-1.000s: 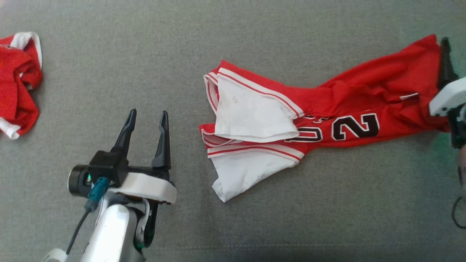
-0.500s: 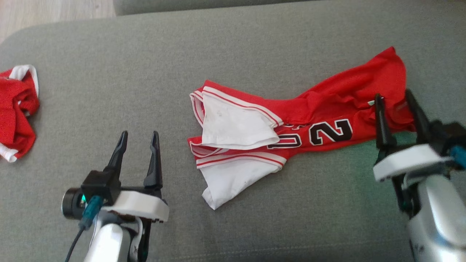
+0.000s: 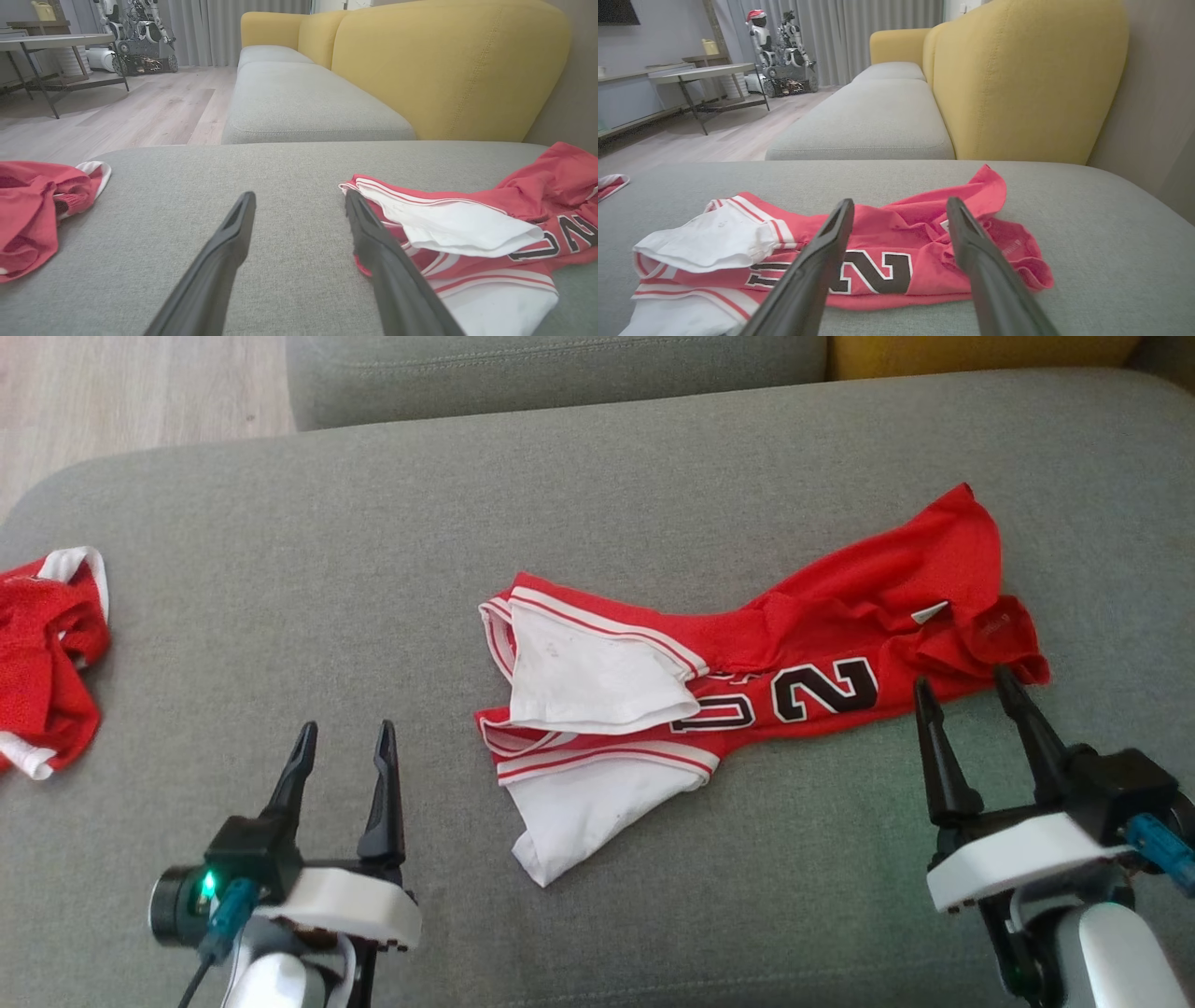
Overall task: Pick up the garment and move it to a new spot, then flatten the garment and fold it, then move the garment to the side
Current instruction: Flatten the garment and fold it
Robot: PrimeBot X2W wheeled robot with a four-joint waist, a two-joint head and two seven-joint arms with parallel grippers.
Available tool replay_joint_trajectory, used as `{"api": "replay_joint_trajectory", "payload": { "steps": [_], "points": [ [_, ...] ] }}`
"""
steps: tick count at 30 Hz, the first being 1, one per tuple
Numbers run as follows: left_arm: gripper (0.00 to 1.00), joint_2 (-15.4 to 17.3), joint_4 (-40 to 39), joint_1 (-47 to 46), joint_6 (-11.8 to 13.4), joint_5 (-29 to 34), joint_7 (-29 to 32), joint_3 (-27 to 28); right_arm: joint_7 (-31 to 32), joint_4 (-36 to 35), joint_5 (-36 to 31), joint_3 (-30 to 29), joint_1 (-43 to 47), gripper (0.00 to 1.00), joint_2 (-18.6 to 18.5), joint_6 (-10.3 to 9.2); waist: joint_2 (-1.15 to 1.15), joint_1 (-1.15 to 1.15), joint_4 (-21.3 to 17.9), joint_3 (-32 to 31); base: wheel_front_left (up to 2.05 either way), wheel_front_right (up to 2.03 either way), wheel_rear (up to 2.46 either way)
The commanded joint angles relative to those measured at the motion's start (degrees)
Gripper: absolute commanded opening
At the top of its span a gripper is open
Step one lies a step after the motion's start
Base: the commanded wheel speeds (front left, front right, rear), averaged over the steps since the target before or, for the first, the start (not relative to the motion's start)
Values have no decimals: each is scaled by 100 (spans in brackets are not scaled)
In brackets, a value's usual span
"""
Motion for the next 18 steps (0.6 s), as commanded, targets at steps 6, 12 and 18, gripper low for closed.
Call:
{"api": "replay_joint_trajectory", "payload": {
  "steps": [6, 12, 18],
  "points": [
    [100, 80, -160, -112, 23, -8, -69, 148, 160, -458, -44, 113, 42, 100, 45, -5, 0, 0, 19, -23, 0, 0, 0],
    [100, 81, -130, -142, 22, -39, -69, 118, 201, -501, -42, 99, 67, 100, 63, -5, 0, 0, 32, -11, 0, 0, 0],
    [100, 79, -135, -211, 26, -43, -70, 78, 234, -460, -27, 43, 7, 100, 58, -5, 0, 0, 75, 49, 0, 0, 0]
  ]
}}
